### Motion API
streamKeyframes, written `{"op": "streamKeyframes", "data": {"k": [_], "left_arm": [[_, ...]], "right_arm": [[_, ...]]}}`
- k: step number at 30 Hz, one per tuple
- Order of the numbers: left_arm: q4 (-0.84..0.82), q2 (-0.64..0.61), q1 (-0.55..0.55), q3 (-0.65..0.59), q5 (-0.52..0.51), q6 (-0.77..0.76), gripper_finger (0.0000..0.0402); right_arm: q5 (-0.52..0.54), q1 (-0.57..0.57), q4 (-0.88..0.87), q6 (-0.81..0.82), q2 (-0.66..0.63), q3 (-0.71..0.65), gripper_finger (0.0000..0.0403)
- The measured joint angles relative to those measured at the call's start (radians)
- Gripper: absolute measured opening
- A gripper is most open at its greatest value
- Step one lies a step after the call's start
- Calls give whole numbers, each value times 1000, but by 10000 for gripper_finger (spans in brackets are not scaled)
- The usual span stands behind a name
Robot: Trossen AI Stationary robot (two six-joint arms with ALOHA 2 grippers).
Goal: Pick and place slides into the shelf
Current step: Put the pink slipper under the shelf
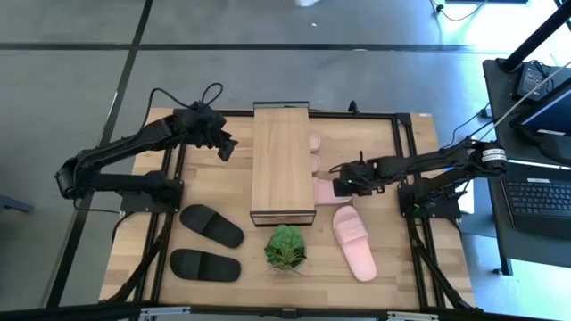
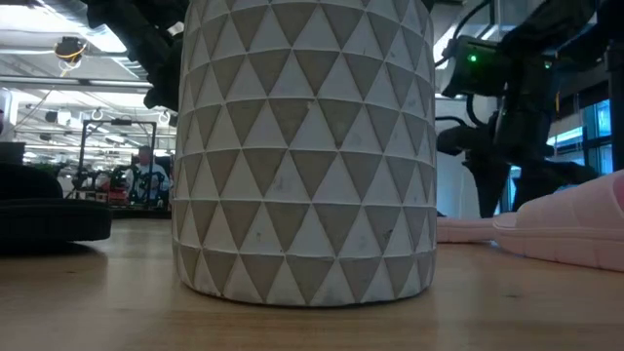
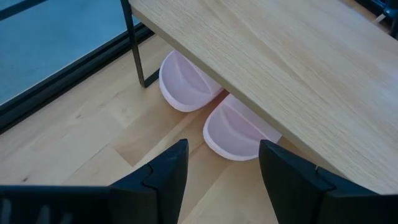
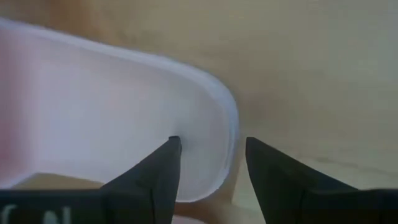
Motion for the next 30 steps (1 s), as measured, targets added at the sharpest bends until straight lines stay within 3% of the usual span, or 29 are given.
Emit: {"op": "streamKeyframes", "data": {"k": [6, 19, 30], "left_arm": [[1, 0, 0, 0, 0, 0, 187], [4, 0, 0, 0, 0, 1, 187], [6, 0, 0, 0, -3, 1, 187]], "right_arm": [[-12, 0, 108, 46, -3, -58, 166], [14, -2, 110, 55, -4, -77, 35], [28, -2, 127, 137, -2, -79, 24]]}}
